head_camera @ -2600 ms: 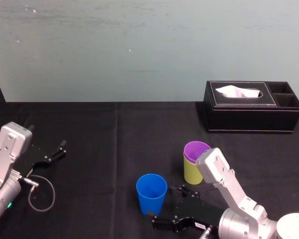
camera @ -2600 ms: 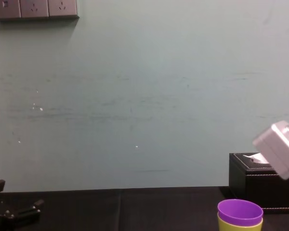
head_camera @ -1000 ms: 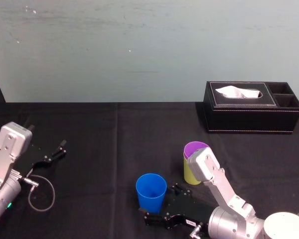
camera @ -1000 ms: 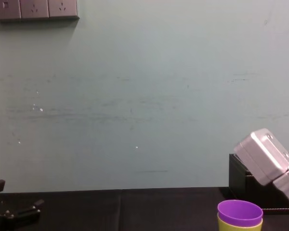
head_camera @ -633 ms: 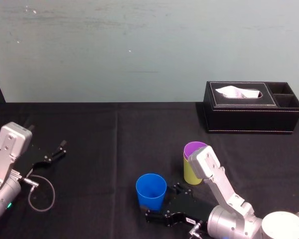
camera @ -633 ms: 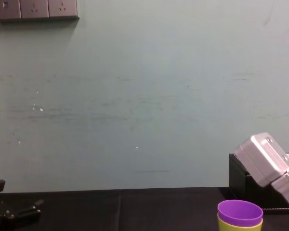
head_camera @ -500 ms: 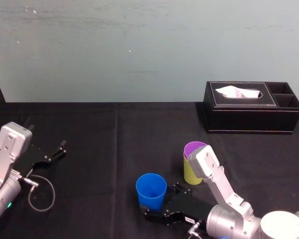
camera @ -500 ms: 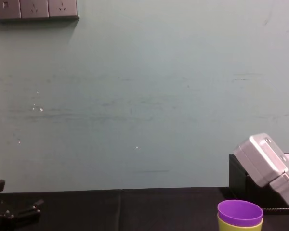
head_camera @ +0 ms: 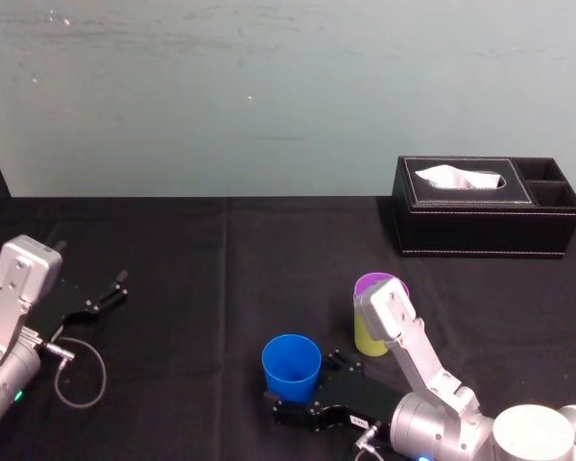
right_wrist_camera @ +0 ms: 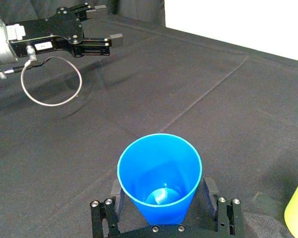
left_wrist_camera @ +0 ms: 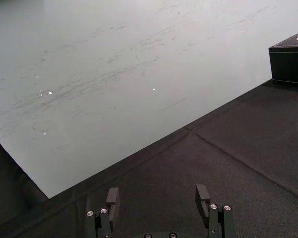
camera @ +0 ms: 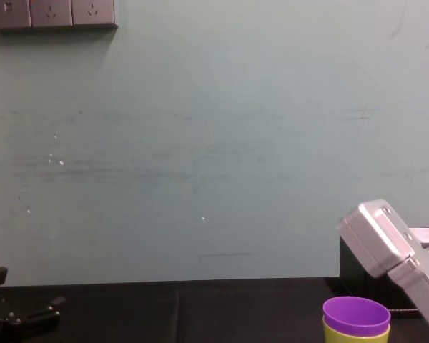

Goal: Stack the three plastic cups sequentially using one hand.

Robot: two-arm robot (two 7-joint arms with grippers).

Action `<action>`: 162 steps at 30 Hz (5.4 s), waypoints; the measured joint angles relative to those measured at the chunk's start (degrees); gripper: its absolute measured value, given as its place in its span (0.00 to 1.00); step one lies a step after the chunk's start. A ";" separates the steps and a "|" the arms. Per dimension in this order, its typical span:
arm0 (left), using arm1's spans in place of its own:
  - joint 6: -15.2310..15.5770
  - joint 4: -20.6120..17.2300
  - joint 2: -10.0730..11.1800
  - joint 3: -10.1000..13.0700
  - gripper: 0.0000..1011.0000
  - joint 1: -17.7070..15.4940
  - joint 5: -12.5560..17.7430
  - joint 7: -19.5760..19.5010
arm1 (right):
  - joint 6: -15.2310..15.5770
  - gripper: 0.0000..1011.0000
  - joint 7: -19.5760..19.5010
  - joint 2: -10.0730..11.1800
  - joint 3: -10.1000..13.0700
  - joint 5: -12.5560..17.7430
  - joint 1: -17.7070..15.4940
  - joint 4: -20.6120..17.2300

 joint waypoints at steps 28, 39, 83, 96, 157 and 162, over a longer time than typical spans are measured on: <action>0.00 0.00 0.00 0.00 0.99 0.00 0.00 0.00 | -0.12 0.70 0.07 0.21 0.01 0.02 -0.11 -0.26; 0.00 0.00 0.00 0.00 0.99 0.00 0.00 0.00 | 0.38 0.70 1.66 2.84 2.07 1.32 0.64 -5.87; 0.00 0.00 0.00 0.00 0.99 0.00 0.00 0.00 | 1.37 0.70 -1.46 8.91 9.00 6.53 3.85 -5.69; 0.00 0.00 0.00 0.00 0.99 0.00 0.00 0.00 | 1.17 0.70 -1.96 8.19 9.06 6.27 4.11 -4.01; 0.00 0.00 0.00 0.00 0.99 0.00 0.00 0.00 | -10.29 0.99 -15.38 1.03 18.08 2.04 -4.92 -5.92; 0.00 0.00 0.00 0.00 0.99 0.00 0.00 0.00 | -11.65 0.99 -18.27 -1.30 19.76 1.35 -6.93 -4.93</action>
